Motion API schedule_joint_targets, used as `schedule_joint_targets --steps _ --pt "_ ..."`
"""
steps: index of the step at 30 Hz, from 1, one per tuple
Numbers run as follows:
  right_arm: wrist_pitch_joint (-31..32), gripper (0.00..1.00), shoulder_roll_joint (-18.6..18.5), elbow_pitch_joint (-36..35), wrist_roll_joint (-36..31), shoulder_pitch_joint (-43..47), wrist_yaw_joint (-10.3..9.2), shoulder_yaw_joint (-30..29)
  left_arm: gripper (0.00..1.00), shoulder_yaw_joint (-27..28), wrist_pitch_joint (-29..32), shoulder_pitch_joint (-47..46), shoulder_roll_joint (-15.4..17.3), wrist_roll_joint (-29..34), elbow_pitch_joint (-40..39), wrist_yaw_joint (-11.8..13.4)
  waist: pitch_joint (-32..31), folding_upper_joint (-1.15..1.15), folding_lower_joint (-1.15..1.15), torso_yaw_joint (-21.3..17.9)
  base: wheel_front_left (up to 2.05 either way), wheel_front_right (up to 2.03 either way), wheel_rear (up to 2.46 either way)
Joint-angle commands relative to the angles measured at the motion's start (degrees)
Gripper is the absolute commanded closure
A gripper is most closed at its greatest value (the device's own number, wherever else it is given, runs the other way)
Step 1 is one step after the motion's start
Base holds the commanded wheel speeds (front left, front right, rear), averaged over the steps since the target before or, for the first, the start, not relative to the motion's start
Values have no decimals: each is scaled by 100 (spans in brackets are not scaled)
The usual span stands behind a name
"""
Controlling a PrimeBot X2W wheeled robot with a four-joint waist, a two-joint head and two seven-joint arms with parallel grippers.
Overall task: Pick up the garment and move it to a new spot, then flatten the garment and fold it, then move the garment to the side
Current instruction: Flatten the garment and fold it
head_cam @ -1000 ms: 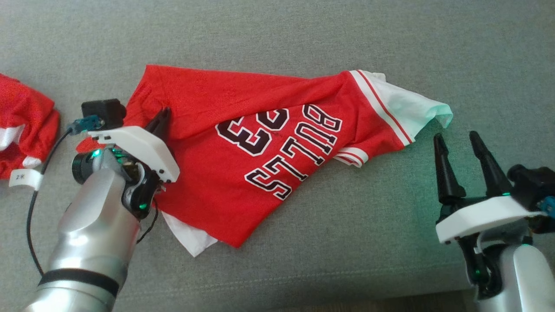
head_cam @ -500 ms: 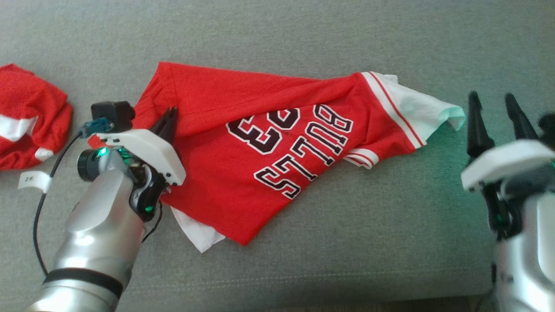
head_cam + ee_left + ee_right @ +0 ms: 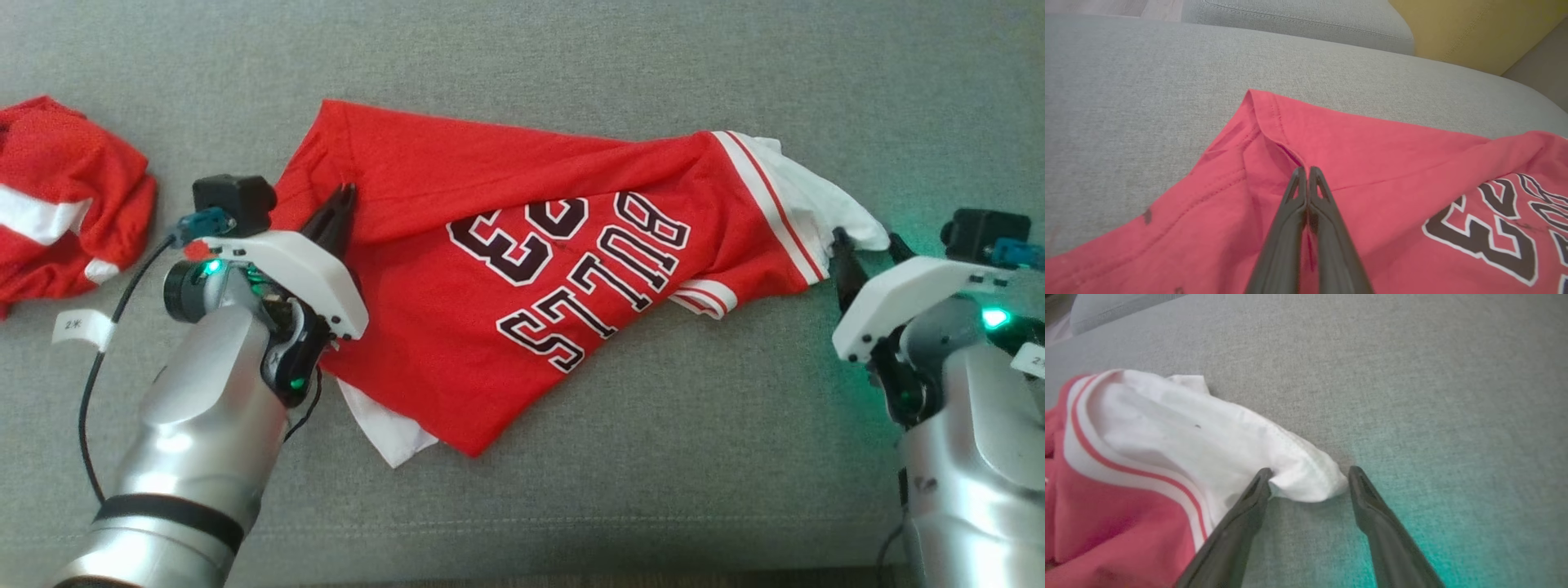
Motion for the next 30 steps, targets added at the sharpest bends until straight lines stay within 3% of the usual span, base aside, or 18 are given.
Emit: schedule_joint_targets --steps 1,2,3,9,15,22,30 --pt "-2 60 -15 -88 77 -186 -4 162 100 142 -83 -209 156 7 -149 -11 -7 0 0 6 0 0 0" --pt "-45 83 -15 -40 81 -201 -4 162 100 141 -109 -203 161 7 -149 -10 -18 0 0 11 0 0 0" --pt "-85 100 -15 11 110 -209 -4 142 100 137 -142 -196 166 11 -152 -7 -33 0 0 19 0 0 0" --pt "-873 100 -14 -291 183 -220 -4 42 100 171 -465 -131 292 61 -338 33 -248 0 0 50 0 0 0" --pt "-1239 100 -58 -1189 213 -262 -4 90 100 287 -619 -128 585 133 -970 144 -647 0 0 59 0 0 0" --pt "-910 100 -254 -3025 304 -388 -4 194 100 544 -448 -273 1081 185 -2518 502 -1204 0 0 148 0 0 0" --pt "-125 100 -476 -4579 350 -471 -4 98 100 697 376 -243 1489 186 -4305 991 -1680 0 0 195 0 0 0"
